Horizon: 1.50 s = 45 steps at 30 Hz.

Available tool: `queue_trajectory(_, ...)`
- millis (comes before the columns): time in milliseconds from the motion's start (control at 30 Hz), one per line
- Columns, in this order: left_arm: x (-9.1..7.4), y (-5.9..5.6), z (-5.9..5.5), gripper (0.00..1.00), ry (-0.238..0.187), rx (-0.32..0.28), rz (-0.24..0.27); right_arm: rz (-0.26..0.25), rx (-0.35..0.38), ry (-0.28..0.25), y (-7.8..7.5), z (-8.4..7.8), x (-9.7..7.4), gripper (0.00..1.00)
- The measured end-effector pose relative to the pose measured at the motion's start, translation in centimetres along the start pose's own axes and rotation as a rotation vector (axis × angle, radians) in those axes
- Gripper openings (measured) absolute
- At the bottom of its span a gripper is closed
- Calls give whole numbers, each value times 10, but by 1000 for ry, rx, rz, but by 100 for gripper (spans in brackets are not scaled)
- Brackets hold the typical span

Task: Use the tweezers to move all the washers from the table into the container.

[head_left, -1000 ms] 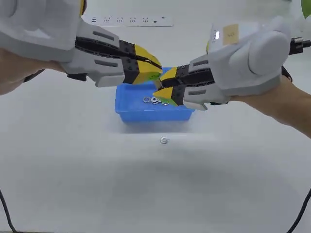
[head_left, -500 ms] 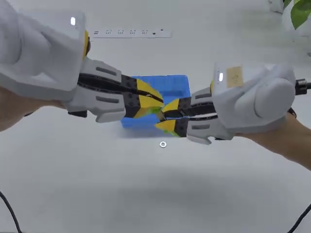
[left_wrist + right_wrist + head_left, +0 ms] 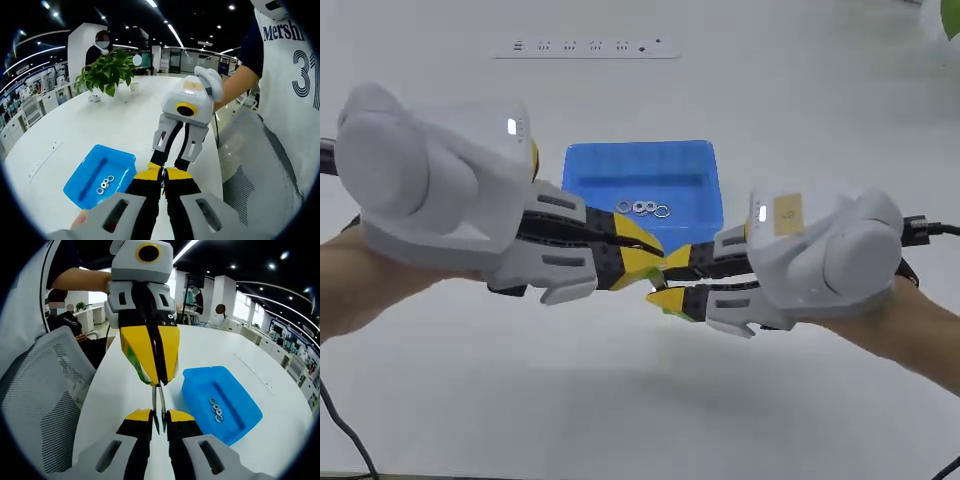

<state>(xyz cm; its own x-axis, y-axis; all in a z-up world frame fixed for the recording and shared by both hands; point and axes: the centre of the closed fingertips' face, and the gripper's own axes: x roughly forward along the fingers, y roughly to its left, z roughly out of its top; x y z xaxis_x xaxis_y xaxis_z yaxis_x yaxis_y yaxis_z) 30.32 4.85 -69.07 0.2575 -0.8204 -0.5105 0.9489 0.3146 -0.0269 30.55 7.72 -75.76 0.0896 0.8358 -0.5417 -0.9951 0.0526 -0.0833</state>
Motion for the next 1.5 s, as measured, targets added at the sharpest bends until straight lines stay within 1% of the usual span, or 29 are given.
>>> queue_trajectory(100, 2, 6, -3, 6, 6, -11, 4, -3, 11, 0, -5, -3, 4, 12)
queue_trajectory(233, 5, 12, -6, 6, 17, -10, 4, -6, 18, 1, -11, -5, 9, 12)
queue_trajectory(467, 9, 16, -11, 6, 30, -14, 5, 4, 35, 7, -14, -10, 15, 12)
queue_trajectory(667, 12, 15, -15, 6, 43, -10, 0, 13, 57, 5, -12, -12, 19, 12)
queue_trajectory(1000, 17, 17, -18, 6, 45, -18, -4, 16, 66, 11, -12, -18, 21, 12)
queue_trajectory(1133, 19, 16, -20, 6, 54, -19, -11, 21, 71, 14, -12, -20, 22, 12)
queue_trajectory(1167, 19, 16, -20, 6, 56, -16, -11, 22, 73, 11, -12, -20, 22, 12)
queue_trajectory(1200, 19, 16, -20, 6, 61, 0, -7, 20, 73, 11, -12, -20, 22, 12)
queue_trajectory(1267, 20, 17, -20, 6, 58, -11, -11, 22, 79, 11, -11, -20, 22, 12)
queue_trajectory(1367, 21, 17, -20, 6, 61, -6, -9, 20, 75, 12, -11, -20, 21, 13)
queue_trajectory(1500, 22, 13, -20, 6, 88, 27, -15, 26, 61, -11, -9, -13, 17, 14)
